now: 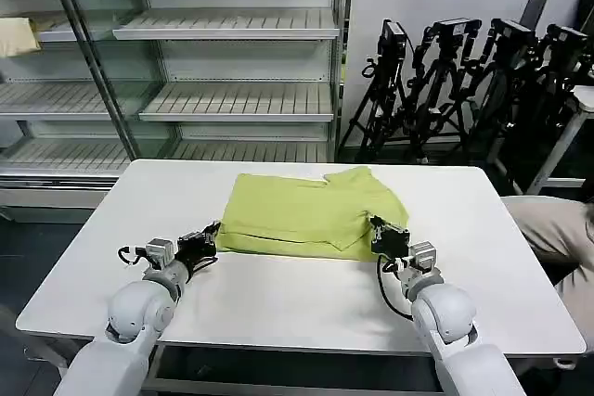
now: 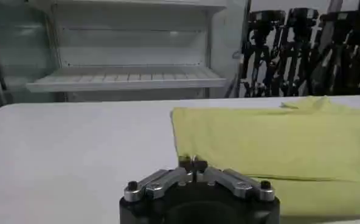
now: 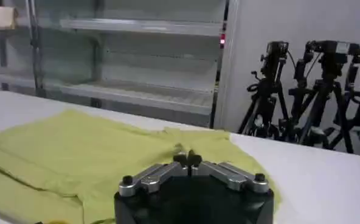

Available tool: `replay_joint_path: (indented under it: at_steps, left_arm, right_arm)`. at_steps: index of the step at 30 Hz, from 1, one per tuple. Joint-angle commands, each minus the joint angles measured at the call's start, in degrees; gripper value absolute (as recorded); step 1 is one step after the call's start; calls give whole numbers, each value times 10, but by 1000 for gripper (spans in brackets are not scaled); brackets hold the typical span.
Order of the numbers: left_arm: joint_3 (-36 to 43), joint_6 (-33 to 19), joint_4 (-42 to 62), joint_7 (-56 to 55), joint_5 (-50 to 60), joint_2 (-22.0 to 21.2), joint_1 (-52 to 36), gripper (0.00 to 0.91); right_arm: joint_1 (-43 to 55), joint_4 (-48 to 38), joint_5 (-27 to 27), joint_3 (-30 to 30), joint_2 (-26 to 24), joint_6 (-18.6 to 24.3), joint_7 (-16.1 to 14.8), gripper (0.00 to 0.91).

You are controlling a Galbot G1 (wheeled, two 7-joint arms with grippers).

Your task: Fold and organize the clothes.

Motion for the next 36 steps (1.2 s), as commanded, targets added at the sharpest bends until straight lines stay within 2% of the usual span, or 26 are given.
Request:
replay_joint_path:
  at_steps: [1,6,7,8,9,14,20,26,29,31,36]
  left_arm:
    - [0,0,2,0,0,0,0,10]
    - [3,-2,14,2,6,-1,-5,10]
    - [4,-3,16,2,8,-2,-6,111]
    - [5,-3,18,2,9,-2,-7,574]
    - [5,-3,18,2,12,-2,-7,907]
    - [6,-3,17,2,27,-2,-5,907]
    - [-12,-6,0,4,25,7,0,907]
    - [-41,-38,-30,21,-24,31,17,907]
    - [-42,-23,-67,19,-34,46,52,907]
    - [-31,7,-84,12,-25,53,68,907]
    - [-21,28,-66,4,-2,41,74,907]
  right_arm:
    - [5,-12,-2,2,-2,1,-1,0]
    - [12,-28,-5,-2,3,3,1,0]
    - [14,-31,-6,-2,3,3,1,0]
    - [17,-37,-6,-1,3,3,3,0]
    - [19,-40,-6,0,4,3,2,907]
    - [23,-49,-9,-3,3,2,0,907]
    - [27,-48,1,7,3,-1,14,907]
    - [-25,20,23,45,-26,-23,24,907]
    - [-83,72,31,66,-45,-32,31,907]
    - [-112,95,35,69,-54,-38,39,907]
    - [-172,139,49,96,-66,-42,50,907]
